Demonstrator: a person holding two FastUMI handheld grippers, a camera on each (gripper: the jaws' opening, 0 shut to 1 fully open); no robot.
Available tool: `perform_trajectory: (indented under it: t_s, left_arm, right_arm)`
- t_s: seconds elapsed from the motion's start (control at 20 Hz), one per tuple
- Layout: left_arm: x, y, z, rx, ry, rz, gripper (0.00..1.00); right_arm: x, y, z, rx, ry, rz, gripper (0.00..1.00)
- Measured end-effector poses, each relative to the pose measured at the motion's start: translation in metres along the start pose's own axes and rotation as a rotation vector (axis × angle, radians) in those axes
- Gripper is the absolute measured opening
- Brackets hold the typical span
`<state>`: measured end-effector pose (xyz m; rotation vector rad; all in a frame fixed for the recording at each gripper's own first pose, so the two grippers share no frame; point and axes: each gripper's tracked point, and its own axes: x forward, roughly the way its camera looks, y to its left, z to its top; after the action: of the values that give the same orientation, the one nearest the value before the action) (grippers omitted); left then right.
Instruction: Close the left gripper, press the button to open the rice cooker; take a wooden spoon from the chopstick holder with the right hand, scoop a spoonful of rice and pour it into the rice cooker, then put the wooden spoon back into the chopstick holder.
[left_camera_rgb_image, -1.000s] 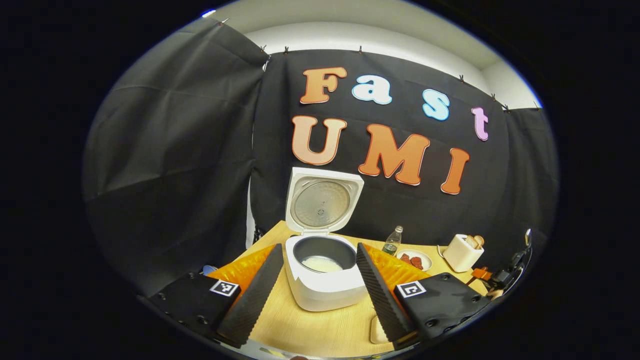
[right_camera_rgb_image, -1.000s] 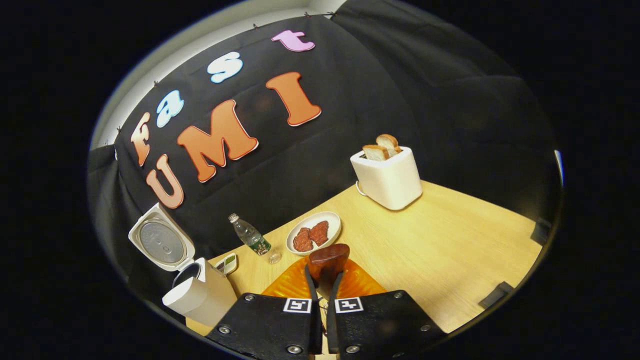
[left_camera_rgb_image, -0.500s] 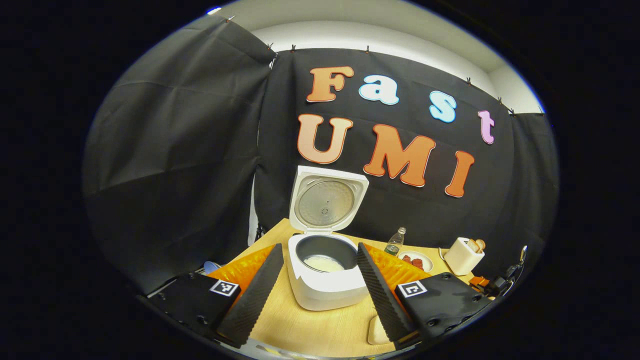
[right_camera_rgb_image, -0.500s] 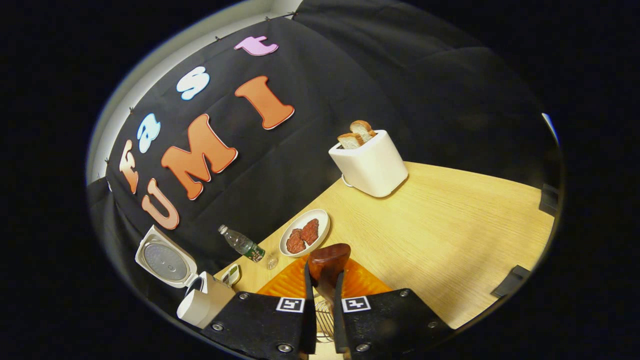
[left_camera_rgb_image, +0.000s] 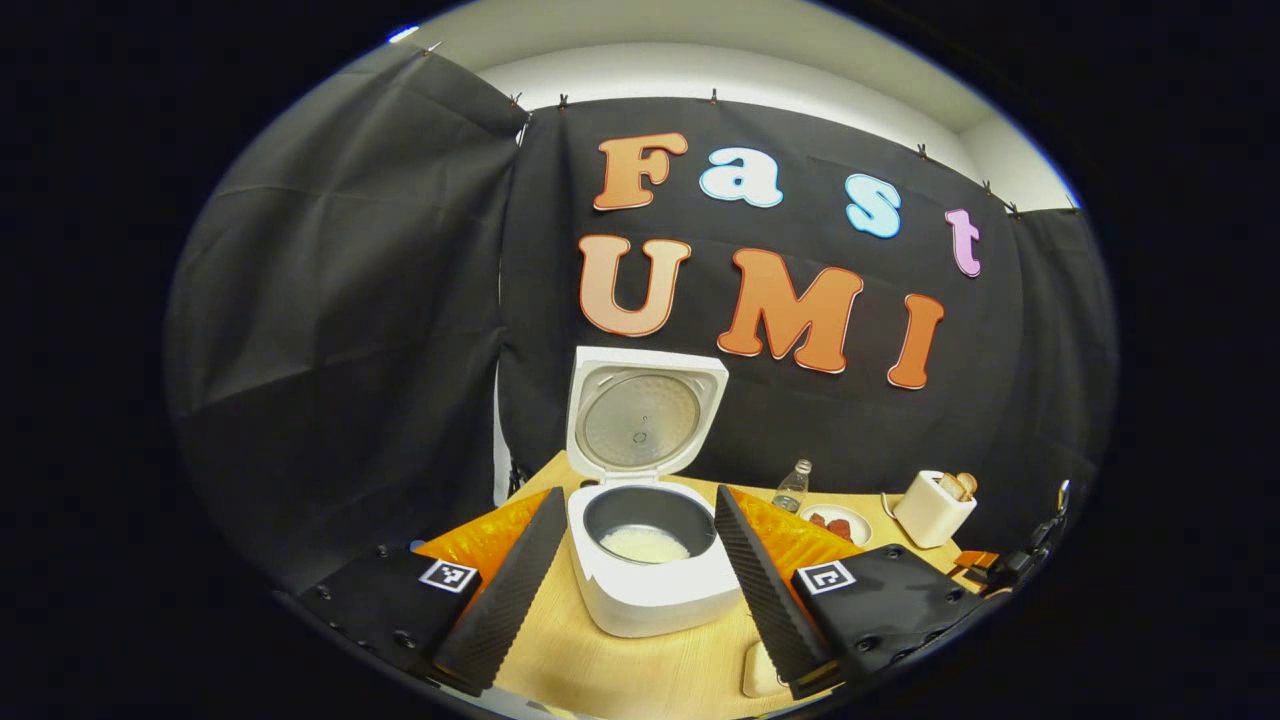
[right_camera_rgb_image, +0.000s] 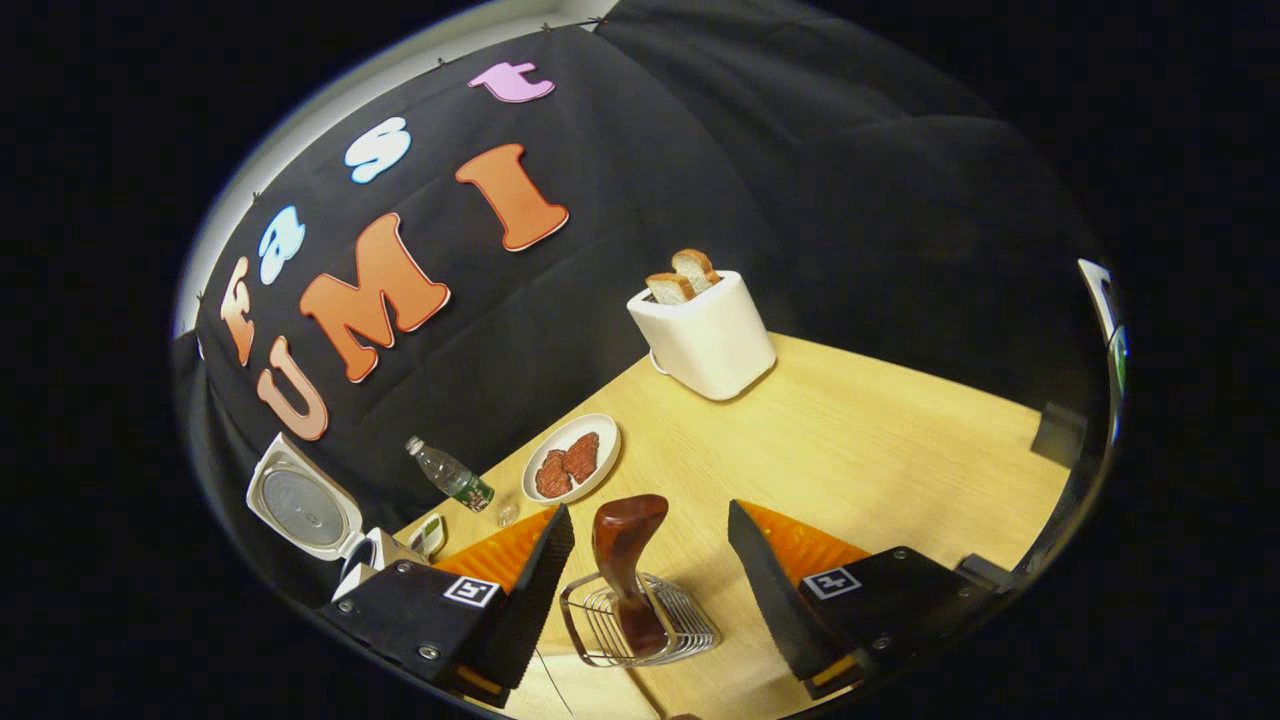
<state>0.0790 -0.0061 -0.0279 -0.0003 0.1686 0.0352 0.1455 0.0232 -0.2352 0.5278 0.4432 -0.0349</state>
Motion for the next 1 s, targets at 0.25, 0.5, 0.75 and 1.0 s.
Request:
perform_trajectory:
  t_s: [0.25,0.5,0.75,1.0]
  left_arm:
    - [0.058,-0.015,0.035,0.018,-0.014,-0.027,1.00]
    - [0.131,-0.035,0.107,0.040,-0.078,-0.082,1.00]
    - [0.211,-0.044,0.146,0.091,-0.060,-0.096,1.00]
    - [0.284,-0.033,0.148,0.103,0.017,-0.076,1.00]
  right_arm:
    - [-0.031,0.006,0.027,-0.100,-0.036,-0.003,0.94]
    - [-0.047,0.009,0.045,-0.104,-0.071,-0.027,0.95]
    - [-0.059,0.004,0.052,-0.089,-0.097,-0.060,0.94]
    - [-0.067,-0.003,0.051,-0.089,-0.101,-0.100,0.95]
